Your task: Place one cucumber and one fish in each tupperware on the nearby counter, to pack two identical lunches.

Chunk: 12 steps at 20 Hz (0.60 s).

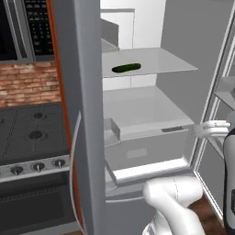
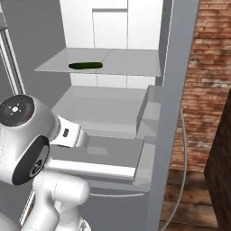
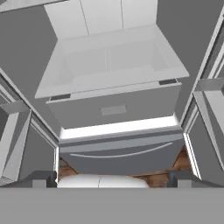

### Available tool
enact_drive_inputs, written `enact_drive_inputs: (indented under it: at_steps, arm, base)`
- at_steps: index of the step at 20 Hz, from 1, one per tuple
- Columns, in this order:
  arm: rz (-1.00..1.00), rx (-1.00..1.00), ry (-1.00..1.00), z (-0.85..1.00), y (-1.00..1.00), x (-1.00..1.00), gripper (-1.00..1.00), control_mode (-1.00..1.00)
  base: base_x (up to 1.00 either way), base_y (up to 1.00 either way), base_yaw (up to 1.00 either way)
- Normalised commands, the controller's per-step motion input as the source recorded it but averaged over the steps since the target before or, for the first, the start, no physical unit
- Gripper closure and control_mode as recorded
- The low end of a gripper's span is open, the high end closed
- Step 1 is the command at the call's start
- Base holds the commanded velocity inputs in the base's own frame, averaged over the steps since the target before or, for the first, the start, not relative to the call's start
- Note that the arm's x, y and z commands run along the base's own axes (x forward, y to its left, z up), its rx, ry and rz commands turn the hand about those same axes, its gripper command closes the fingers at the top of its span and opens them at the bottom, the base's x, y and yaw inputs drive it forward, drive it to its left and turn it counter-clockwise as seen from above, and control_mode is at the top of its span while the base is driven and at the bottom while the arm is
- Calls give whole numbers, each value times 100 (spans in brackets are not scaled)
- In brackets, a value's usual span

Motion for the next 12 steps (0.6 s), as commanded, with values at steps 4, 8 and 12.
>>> enact_drive_inputs:
  at_steps: [4, 8, 12]
  arm:
    - [0, 0, 0, 0, 0, 0, -100, 100]
    - [0, 0, 0, 0, 0, 0, -100, 100]
    - [0, 0, 0, 0, 0, 0, -100, 100]
  base:
    - [74, 0, 0]
    - [68, 6, 0]
    - [66, 13, 0]
